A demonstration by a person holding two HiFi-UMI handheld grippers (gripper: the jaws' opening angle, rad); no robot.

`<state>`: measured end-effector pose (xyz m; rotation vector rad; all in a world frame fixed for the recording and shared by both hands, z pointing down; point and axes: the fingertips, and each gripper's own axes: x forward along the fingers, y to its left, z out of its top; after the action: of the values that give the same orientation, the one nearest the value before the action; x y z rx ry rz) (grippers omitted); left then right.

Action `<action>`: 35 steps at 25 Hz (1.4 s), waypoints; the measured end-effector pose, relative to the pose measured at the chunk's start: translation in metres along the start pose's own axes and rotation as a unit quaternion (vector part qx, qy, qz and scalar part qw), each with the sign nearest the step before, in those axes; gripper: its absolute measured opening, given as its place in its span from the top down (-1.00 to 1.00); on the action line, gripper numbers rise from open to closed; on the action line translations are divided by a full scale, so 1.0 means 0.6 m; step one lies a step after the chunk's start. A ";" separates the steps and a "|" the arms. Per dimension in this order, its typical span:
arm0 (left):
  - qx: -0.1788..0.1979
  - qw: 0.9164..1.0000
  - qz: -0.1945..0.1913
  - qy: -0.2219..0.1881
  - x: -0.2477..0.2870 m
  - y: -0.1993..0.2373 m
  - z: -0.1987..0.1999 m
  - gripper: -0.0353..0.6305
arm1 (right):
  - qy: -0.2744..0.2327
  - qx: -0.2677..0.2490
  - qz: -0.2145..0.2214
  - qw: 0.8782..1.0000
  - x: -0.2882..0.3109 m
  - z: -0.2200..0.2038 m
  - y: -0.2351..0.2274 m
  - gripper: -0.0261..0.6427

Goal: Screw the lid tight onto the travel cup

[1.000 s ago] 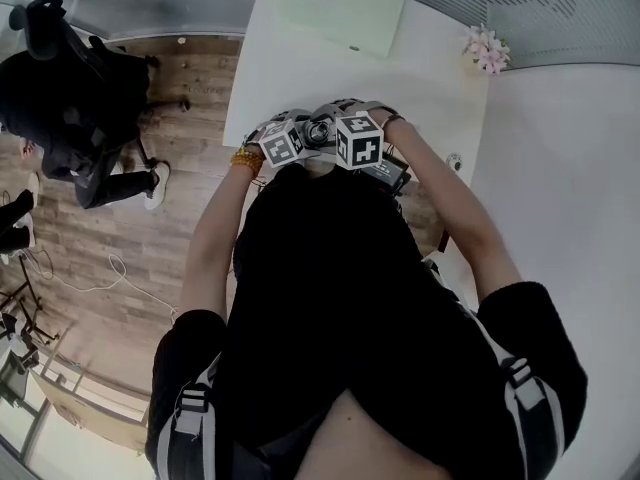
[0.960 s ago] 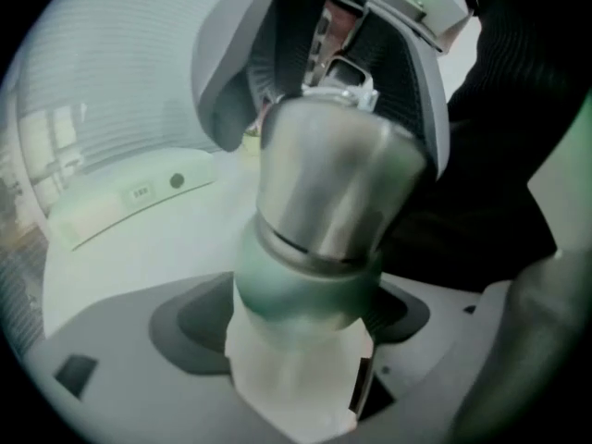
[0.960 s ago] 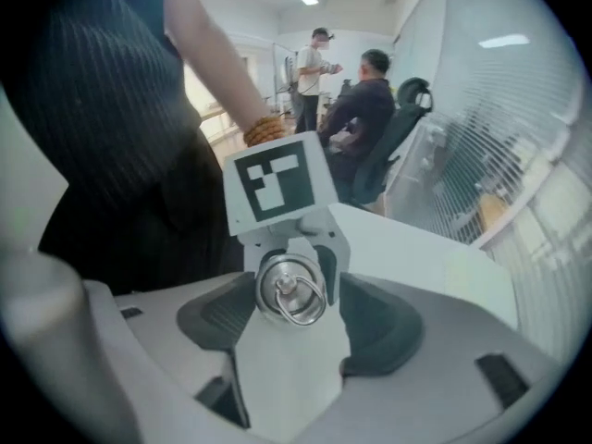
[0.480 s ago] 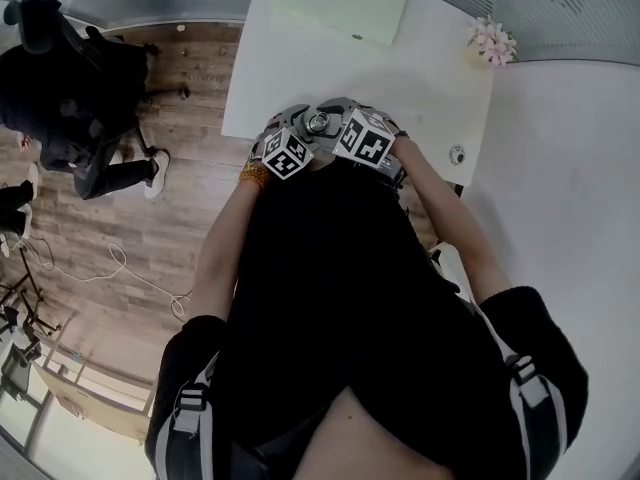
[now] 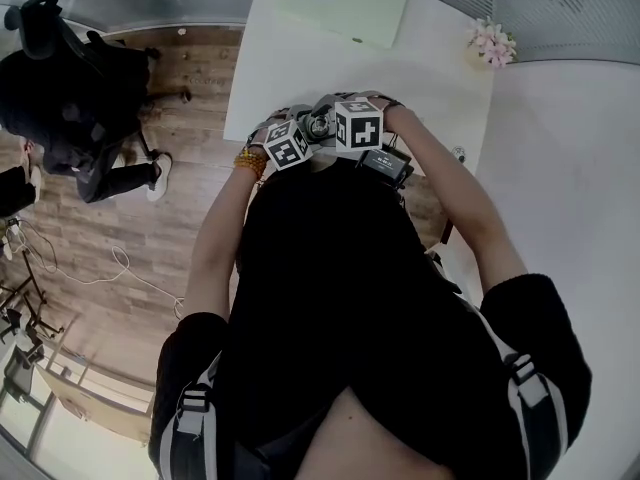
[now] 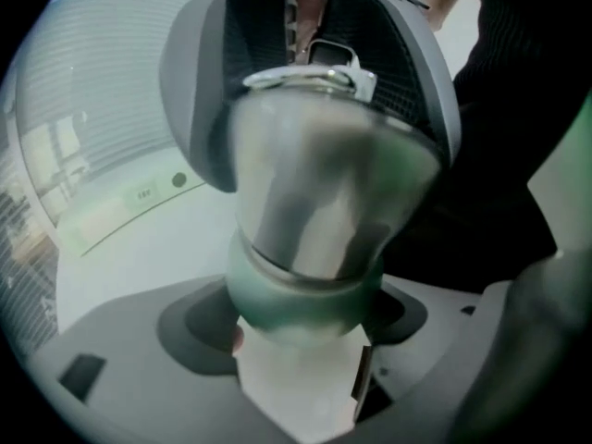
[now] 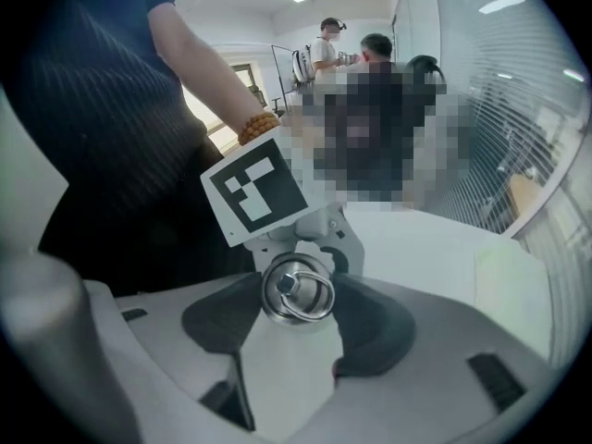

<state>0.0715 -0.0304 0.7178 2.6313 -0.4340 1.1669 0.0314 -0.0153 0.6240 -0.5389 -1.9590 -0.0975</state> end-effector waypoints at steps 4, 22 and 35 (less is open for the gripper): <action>0.002 1.000 -0.001 -0.010 -0.003 -0.002 0.001 -0.25 | -0.018 0.019 -0.003 1.000 0.001 0.000 -0.001 0.17; -0.047 0.994 0.058 -0.084 0.001 0.037 0.024 -0.24 | -0.296 0.354 -0.319 0.828 -0.178 -0.153 -0.070 0.13; -0.062 0.992 0.080 -0.078 0.049 0.100 0.064 -0.24 | -0.288 0.364 -0.333 0.821 -0.187 -0.193 -0.064 0.16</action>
<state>0.0948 -0.1037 0.7198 2.6283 -0.7352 0.9463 0.1522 -0.1217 0.5831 0.7241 -2.4690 0.4165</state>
